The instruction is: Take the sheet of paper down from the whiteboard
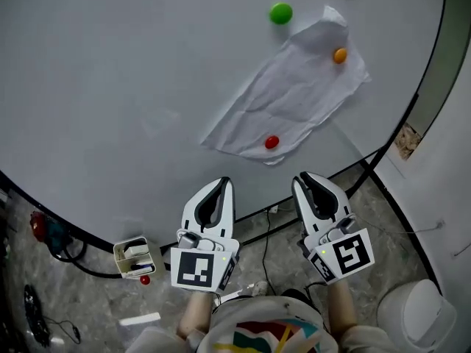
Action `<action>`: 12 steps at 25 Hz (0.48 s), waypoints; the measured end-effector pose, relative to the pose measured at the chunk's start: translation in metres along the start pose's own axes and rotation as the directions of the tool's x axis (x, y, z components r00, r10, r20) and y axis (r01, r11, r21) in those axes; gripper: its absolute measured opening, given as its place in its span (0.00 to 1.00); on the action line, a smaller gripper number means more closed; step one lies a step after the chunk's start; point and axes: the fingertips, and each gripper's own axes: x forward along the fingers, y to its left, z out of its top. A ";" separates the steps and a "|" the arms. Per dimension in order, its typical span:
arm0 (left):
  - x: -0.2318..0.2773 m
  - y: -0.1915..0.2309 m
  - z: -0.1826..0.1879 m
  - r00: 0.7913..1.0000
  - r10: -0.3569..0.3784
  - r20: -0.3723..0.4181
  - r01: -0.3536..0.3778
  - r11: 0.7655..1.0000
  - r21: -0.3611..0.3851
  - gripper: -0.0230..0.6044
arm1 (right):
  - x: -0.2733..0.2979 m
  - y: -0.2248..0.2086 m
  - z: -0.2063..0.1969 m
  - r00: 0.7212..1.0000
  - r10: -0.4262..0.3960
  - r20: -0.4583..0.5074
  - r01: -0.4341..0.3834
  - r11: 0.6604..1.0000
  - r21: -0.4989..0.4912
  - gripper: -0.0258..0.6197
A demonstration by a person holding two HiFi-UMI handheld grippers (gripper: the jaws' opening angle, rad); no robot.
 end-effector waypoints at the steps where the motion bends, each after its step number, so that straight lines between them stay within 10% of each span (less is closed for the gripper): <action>1: 0.001 -0.001 0.004 1.000 0.010 0.011 -0.010 1.000 0.007 0.11 | 0.005 -0.001 0.000 1.000 0.025 0.002 -0.025 1.000 0.004 0.09; 7: 0.003 -0.004 0.061 0.995 0.085 0.042 -0.091 0.979 0.183 0.28 | 0.018 -0.011 -0.004 0.989 0.149 -0.014 -0.148 0.989 0.023 0.09; 12: 0.025 -0.006 0.072 0.971 0.204 -0.123 -0.105 0.829 0.549 0.28 | 0.015 -0.021 -0.008 0.976 0.218 -0.011 -0.217 0.975 0.051 0.09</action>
